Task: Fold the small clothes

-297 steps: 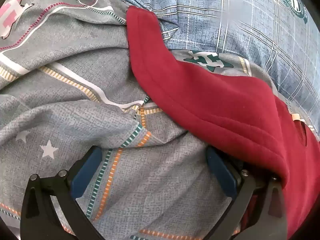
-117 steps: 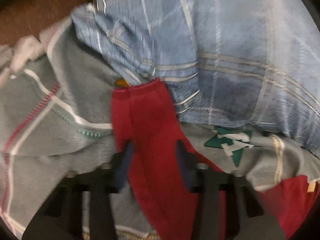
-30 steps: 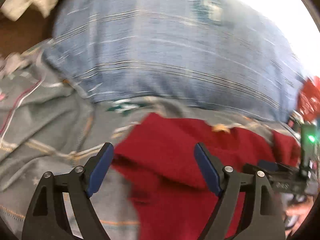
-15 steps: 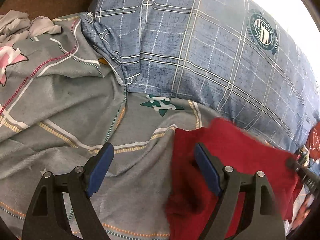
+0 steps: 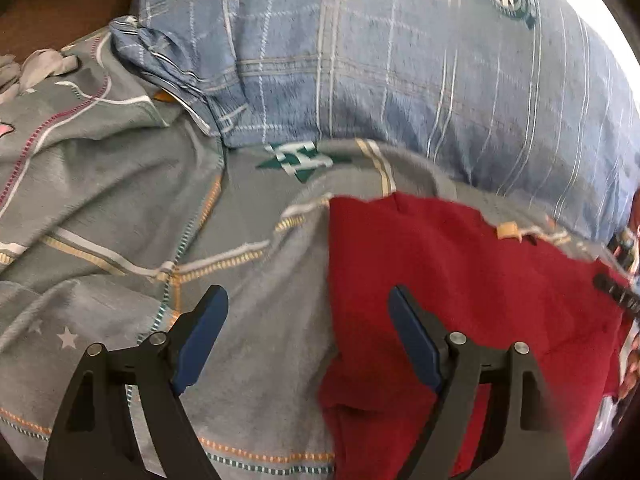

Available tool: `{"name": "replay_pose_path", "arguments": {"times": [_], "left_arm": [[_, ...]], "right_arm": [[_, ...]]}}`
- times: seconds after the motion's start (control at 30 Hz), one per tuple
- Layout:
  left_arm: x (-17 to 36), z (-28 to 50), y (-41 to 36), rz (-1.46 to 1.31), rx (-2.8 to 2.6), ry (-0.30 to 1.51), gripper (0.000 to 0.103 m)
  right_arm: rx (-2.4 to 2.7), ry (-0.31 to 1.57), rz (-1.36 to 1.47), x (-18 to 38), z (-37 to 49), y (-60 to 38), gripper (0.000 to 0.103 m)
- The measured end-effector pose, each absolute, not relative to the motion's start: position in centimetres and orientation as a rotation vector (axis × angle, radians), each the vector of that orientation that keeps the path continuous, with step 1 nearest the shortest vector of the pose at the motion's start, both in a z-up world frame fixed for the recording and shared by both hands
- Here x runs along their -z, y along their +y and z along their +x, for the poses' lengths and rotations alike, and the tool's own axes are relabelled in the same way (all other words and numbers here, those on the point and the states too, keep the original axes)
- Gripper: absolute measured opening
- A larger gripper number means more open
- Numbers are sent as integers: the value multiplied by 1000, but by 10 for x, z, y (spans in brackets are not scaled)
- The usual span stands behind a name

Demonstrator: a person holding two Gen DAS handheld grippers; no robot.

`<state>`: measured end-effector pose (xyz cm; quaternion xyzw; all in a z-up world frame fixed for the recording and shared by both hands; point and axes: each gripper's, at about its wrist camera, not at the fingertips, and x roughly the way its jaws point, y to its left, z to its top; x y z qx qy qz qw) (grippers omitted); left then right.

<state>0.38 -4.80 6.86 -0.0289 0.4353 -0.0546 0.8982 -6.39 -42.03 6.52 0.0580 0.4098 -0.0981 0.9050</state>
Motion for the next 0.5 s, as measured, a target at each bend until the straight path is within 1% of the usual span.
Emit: {"name": "replay_pose_path", "arguments": {"times": [0.03,0.1,0.13,0.2,0.3,0.37,0.4,0.5], "left_arm": [[-66,4,-52,-37,109,912,83],[-61,5,-58,12,96,929,83],[-59,5,-61,37,88,939,83],[-53,6,-64,64,77,962,83],[-47,9,-63,53,66,991,83],[-49,10,-59,49,57,994,83],[-50,10,-57,52,49,993,83],[-51,12,-46,28,37,999,83]], "right_arm": [[200,834,125,-68,-66,-419,53],[215,785,129,-79,-70,-412,66],[229,743,118,-88,-74,-406,69],[206,704,94,-98,-73,-392,69],[19,717,56,-104,-53,-350,69],[-101,732,8,-102,-36,-320,68],[-170,737,-23,-98,-24,-301,66],[-328,763,-116,-83,7,-252,66]]}}
